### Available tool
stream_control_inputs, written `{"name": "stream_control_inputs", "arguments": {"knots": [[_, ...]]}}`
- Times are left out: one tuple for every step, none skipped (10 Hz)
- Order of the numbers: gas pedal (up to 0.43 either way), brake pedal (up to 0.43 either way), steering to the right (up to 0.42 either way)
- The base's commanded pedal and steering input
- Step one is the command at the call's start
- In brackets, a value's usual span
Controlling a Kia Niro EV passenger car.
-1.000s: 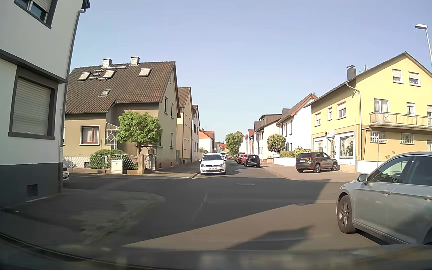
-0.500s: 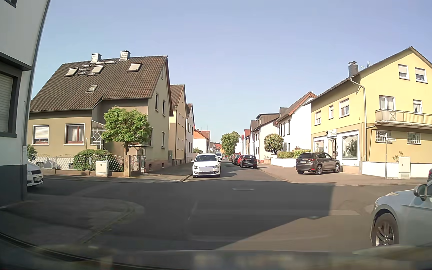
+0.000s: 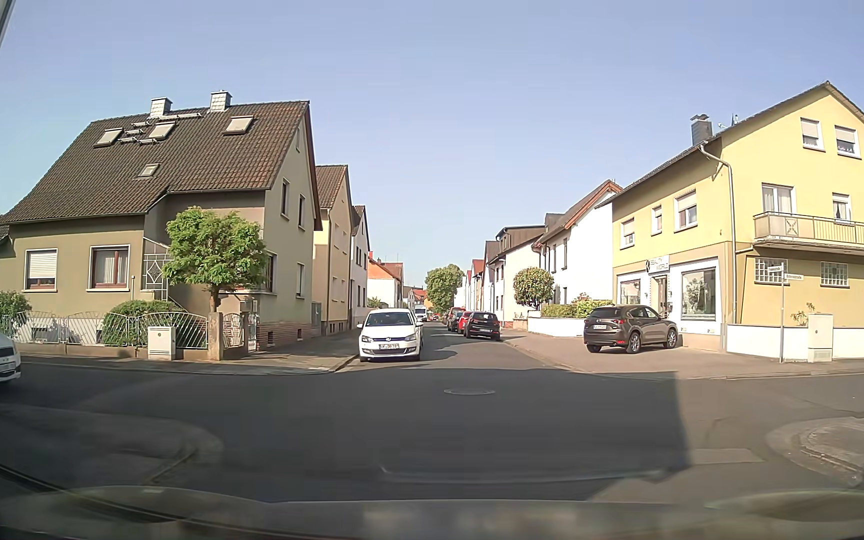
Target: Follow the waypoints while adhering to traffic rules and regulations
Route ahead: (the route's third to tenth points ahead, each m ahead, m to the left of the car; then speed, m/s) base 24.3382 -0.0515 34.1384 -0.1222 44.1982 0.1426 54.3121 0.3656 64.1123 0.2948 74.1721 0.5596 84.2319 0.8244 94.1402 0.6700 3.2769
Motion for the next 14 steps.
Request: {"name": "stream_control_inputs", "arguments": {"knots": [[0.0,0.03,0.079],[0.0,0.03,0.087],[0.0,0.03,0.091],[0.0,0.03,0.094],[0.0,0.03,0.094],[0.0,0.03,0.094],[0.0,0.03,0.094],[0.0,0.03,0.094],[0.0,0.03,0.092],[0.0,0.03,0.087],[0.0,0.03,0.082],[0.0,0.03,0.079],[0.0,0.03,0.077],[0.0,0.03,0.074]]}}
